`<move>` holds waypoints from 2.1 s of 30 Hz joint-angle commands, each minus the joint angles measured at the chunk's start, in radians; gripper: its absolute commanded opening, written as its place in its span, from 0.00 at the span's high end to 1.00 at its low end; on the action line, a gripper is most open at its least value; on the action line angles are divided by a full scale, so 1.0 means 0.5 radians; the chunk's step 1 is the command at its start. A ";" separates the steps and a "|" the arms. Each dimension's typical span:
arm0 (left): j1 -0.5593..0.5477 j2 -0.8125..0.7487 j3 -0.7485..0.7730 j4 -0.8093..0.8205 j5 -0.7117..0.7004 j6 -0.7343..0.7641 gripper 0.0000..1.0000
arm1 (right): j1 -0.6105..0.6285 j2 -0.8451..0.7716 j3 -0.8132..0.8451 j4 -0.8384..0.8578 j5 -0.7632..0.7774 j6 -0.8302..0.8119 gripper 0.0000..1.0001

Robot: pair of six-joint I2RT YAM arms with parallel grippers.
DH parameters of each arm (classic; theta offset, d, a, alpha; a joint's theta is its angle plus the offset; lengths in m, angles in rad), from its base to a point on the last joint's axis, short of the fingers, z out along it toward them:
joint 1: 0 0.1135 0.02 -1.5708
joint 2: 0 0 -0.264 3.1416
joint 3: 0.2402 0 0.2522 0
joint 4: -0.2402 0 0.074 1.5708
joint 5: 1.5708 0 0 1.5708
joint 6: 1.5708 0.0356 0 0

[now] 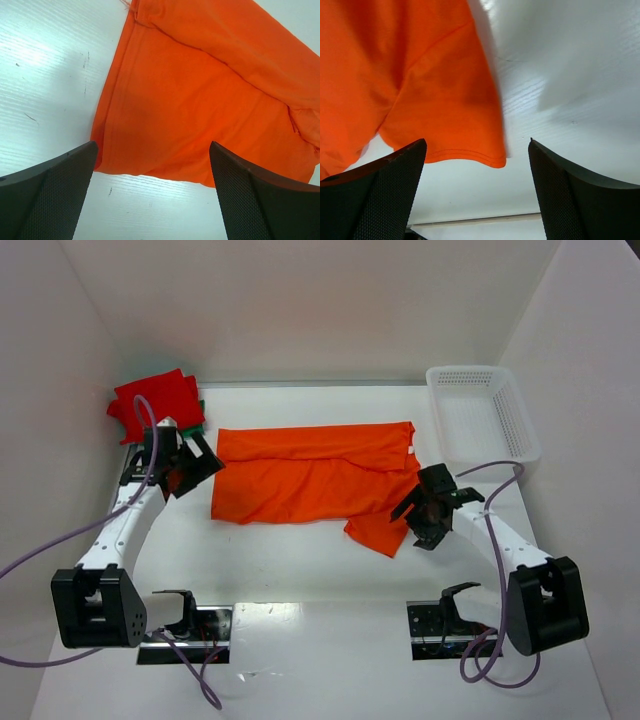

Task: Fold and stack the t-shirts
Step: Grap the side of the flattened tshirt closest away from the robot with both arms

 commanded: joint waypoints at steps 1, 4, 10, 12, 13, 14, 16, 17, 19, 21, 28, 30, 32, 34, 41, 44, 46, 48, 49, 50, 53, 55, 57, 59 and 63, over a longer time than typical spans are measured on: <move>0.009 0.018 0.032 -0.026 0.016 -0.044 0.00 | 0.013 0.038 -0.073 0.083 0.084 0.094 0.14; 0.009 -0.022 -0.026 -0.026 -0.003 -0.099 0.00 | 0.031 0.084 -0.119 0.129 0.103 0.094 0.19; 0.009 -0.086 -0.115 -0.045 -0.043 -0.158 0.00 | 0.031 0.157 -0.119 0.193 0.140 0.024 0.31; 0.009 -0.111 -0.115 -0.066 -0.073 -0.158 0.00 | 0.031 0.216 -0.092 0.212 0.158 0.024 0.33; 0.009 -0.111 -0.115 -0.066 -0.092 -0.158 0.00 | 0.031 0.243 -0.067 0.212 0.158 0.006 0.34; 0.009 -0.129 -0.115 -0.066 -0.092 -0.176 0.00 | 0.031 0.283 -0.049 0.212 0.180 0.005 0.36; 0.009 -0.129 -0.115 -0.066 -0.113 -0.176 0.00 | 0.050 0.302 -0.027 0.230 0.207 -0.013 0.37; 0.009 -0.151 -0.115 -0.066 -0.113 -0.176 0.00 | 0.077 0.329 -0.009 0.230 0.207 -0.013 0.37; 0.009 -0.151 -0.115 -0.066 -0.135 -0.176 0.00 | 0.096 0.351 -0.009 0.230 0.226 -0.013 0.41; 0.009 -0.169 -0.115 -0.066 -0.156 -0.176 0.00 | 0.096 0.351 -0.009 0.230 0.226 -0.013 0.48; -0.013 -0.191 -0.179 -0.106 -0.071 -0.198 0.05 | 0.096 0.351 -0.009 0.267 0.244 -0.013 0.77; -0.031 -0.191 -0.219 -0.106 -0.046 -0.198 0.12 | 0.096 0.351 -0.009 0.267 0.263 -0.013 0.84; -0.053 -0.166 -0.219 -0.127 -0.018 -0.198 0.12 | 0.096 0.333 -0.009 0.267 0.281 -0.013 0.90; -0.077 -0.114 -0.219 -0.152 -0.018 -0.198 0.12 | 0.096 0.314 -0.009 0.267 0.299 -0.013 0.93; -0.114 -0.053 -0.296 -0.180 -0.169 -0.296 0.18 | 0.096 0.195 0.028 0.206 0.361 0.005 1.00; -0.114 -0.031 -0.354 -0.137 -0.169 -0.314 0.18 | 0.096 0.176 0.028 0.206 0.404 0.024 1.00; -0.114 0.021 -0.375 -0.137 -0.190 -0.314 0.18 | 0.096 0.158 0.028 0.206 0.404 0.024 1.00; -0.114 0.067 -0.376 -0.137 -0.218 -0.314 0.19 | 0.096 0.158 0.047 0.206 0.404 0.024 1.00; -0.114 0.067 -0.400 -0.137 -0.242 -0.314 0.20 | 0.096 0.176 0.047 0.206 0.404 0.024 1.00; -0.114 0.094 -0.400 -0.137 -0.242 -0.314 0.20 | 0.096 0.176 0.047 0.206 0.385 0.024 1.00; -0.114 0.146 -0.400 -0.115 -0.264 -0.314 0.24 | 0.096 0.176 0.047 0.224 0.385 0.024 1.00; -0.114 0.174 -0.400 -0.088 -0.264 -0.314 0.25 | 0.096 0.155 0.047 0.224 0.385 0.024 1.00; -0.114 0.220 -0.400 -0.088 -0.303 -0.314 0.28 | 0.096 0.155 0.047 0.224 0.385 0.024 1.00; -0.114 0.242 -0.400 -0.088 -0.304 -0.314 0.30 | 0.096 0.136 0.047 0.224 0.385 0.024 1.00; -0.114 0.260 -0.400 -0.066 -0.362 -0.333 0.43 | 0.096 0.136 0.047 0.224 0.367 0.024 1.00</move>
